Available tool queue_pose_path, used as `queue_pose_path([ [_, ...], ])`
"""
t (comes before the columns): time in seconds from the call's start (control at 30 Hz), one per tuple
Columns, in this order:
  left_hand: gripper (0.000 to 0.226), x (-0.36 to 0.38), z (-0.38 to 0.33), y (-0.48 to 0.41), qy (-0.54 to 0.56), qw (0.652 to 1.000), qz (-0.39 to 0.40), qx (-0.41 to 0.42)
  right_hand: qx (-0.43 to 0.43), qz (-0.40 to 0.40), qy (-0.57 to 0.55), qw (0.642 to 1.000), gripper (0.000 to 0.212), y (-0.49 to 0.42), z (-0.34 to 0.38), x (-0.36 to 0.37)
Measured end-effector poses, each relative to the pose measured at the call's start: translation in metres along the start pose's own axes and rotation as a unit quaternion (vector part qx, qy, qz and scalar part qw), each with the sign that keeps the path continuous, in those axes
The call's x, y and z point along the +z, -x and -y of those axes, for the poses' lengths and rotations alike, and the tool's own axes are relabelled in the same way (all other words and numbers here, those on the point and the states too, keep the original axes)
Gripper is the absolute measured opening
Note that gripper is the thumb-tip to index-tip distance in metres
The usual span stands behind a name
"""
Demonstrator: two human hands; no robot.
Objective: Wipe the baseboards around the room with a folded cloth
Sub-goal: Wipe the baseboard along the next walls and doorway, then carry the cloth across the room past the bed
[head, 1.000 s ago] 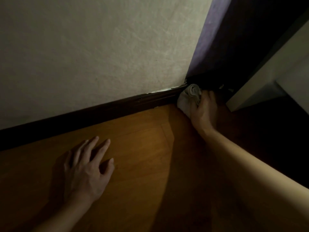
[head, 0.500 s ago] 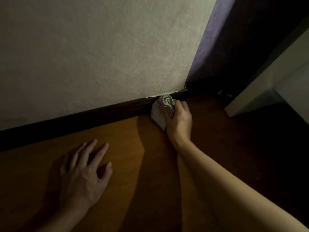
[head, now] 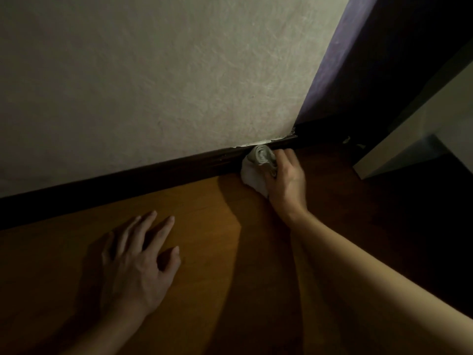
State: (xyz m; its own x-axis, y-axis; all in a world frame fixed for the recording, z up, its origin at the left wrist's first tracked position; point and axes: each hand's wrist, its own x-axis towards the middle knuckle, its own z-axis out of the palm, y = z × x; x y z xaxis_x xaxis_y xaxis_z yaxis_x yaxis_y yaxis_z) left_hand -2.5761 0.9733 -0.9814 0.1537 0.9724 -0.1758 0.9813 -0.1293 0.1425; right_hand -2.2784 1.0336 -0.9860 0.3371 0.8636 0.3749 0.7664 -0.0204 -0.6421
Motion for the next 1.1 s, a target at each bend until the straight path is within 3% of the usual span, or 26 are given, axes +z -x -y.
queue_pose_path([
  [0.1, 0.059, 0.002, 0.001, 0.000, 0.003, 1.000, 0.003, 0.002, 0.057, -0.052, 0.018, 0.997, 0.013, -0.008, -0.023, -0.013],
  [0.3, 0.066, -0.003, 0.001, 0.002, 0.013, 1.000, -0.010, 0.009, 0.085, -0.052, 0.096, 0.990, 0.024, -0.018, -0.049, -0.026],
  [0.43, 0.061, -0.003, 0.002, 0.001, 0.000, 1.000, -0.004, 0.014, 0.221, -0.074, 0.092, 0.968, 0.032, -0.029, -0.055, -0.044],
  [0.5, 0.066, -0.006, 0.001, 0.001, -0.009, 1.000, 0.012, 0.013, 0.264, -0.079, 0.046, 0.960, 0.038, -0.023, -0.041, -0.051],
  [0.6, 0.070, -0.020, -0.002, 0.003, 0.004, 1.000, 0.006, 0.029, 0.292, -0.078, -0.126, 0.945, 0.031, 0.006, 0.001, -0.047],
  [0.8, 0.069, -0.071, 0.005, 0.019, 0.011, 0.995, -0.078, 0.066, 0.274, 0.027, -0.399, 0.875, 0.016, 0.035, 0.095, -0.024],
  [0.93, 0.071, -0.110, 0.013, 0.025, 0.013, 0.990, -0.136, 0.038, 0.263, 0.062, -0.447, 0.853, 0.014, 0.028, 0.153, -0.019],
  [1.1, 0.069, -0.181, 0.015, 0.033, 0.035, 0.981, -0.187, 0.033, 0.227, 0.081, -0.396, 0.886, 0.018, 0.002, 0.231, -0.049],
])
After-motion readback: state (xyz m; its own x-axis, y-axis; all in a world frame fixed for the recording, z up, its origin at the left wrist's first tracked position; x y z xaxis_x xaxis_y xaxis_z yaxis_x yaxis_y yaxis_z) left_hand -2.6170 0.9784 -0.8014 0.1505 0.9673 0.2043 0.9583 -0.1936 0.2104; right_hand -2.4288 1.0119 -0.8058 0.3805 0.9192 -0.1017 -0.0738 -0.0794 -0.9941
